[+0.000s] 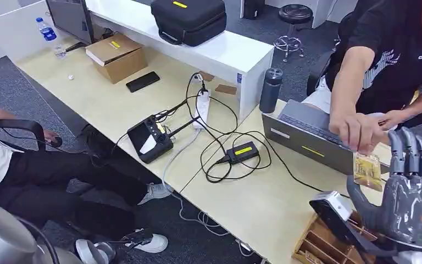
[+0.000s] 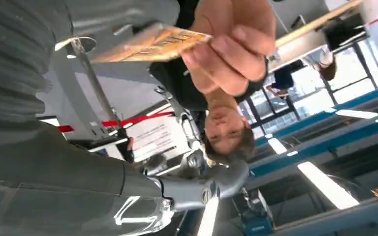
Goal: Pass the card to the sensor for recognition and then transmit it.
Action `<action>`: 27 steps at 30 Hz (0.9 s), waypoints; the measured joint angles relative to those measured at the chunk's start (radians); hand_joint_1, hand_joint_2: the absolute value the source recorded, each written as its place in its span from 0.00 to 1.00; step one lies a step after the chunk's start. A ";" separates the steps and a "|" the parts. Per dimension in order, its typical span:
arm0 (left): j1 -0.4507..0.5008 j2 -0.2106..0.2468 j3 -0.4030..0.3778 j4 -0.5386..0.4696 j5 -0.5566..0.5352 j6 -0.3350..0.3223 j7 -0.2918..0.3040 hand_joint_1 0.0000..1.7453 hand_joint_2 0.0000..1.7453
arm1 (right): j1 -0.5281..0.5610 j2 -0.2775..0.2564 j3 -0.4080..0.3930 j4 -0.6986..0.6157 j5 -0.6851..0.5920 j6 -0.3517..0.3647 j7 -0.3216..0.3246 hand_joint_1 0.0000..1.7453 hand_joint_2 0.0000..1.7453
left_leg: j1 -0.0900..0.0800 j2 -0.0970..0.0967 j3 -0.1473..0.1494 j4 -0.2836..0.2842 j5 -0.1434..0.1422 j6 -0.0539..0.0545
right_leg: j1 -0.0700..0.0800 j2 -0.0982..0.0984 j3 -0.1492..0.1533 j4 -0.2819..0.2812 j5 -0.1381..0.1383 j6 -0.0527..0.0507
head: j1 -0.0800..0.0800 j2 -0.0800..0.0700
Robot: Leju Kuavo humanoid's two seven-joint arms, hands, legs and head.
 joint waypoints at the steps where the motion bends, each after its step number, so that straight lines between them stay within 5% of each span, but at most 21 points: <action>1: 0.000 0.000 -0.003 0.000 0.000 0.000 0.000 0.00 1.00 | -0.002 0.001 0.010 -0.004 -0.003 -0.002 0.000 0.53 1.00 | 0.000 0.000 0.000 0.000 0.000 0.000 | 0.000 0.000 0.000 0.000 0.000 0.000 | 0.000 0.000; 2: 0.000 0.000 -0.005 0.000 0.000 -0.001 0.000 0.00 1.00 | -0.005 0.003 0.023 -0.016 -0.006 -0.003 -0.001 0.83 1.00 | 0.000 0.000 0.000 0.000 0.000 0.000 | 0.000 0.000 0.000 0.000 0.000 0.000 | 0.000 0.000; 3: 0.000 0.002 -0.010 0.000 0.000 -0.001 0.000 0.00 1.00 | -0.010 0.004 0.041 -0.038 -0.009 -0.003 -0.002 0.94 1.00 | 0.000 0.000 0.000 0.000 0.000 0.000 | 0.000 0.000 0.000 0.000 0.000 0.000 | 0.000 0.000; 5: 0.000 0.003 -0.012 0.000 0.000 -0.001 0.000 0.00 1.00 | -0.011 0.004 0.063 -0.067 -0.027 -0.006 -0.007 0.99 1.00 | 0.000 0.000 0.000 0.000 0.000 0.000 | 0.000 0.000 0.000 0.000 0.000 0.000 | 0.000 0.000; 19: 0.000 0.003 -0.014 0.000 0.001 -0.002 -0.005 0.00 1.00 | -0.008 0.001 0.089 -0.116 -0.063 -0.038 -0.053 1.00 1.00 | 0.000 0.000 0.000 0.000 0.000 0.000 | 0.000 0.000 -0.001 0.000 0.000 0.000 | 0.000 0.000; 27: 0.001 0.002 -0.014 0.000 0.010 -0.001 0.000 0.00 1.00 | 0.070 -0.042 0.091 -0.206 -0.115 -0.113 -0.137 0.95 1.00 | 0.000 0.000 0.000 0.000 0.000 0.000 | 0.000 0.000 -0.001 0.000 0.000 0.000 | 0.000 0.000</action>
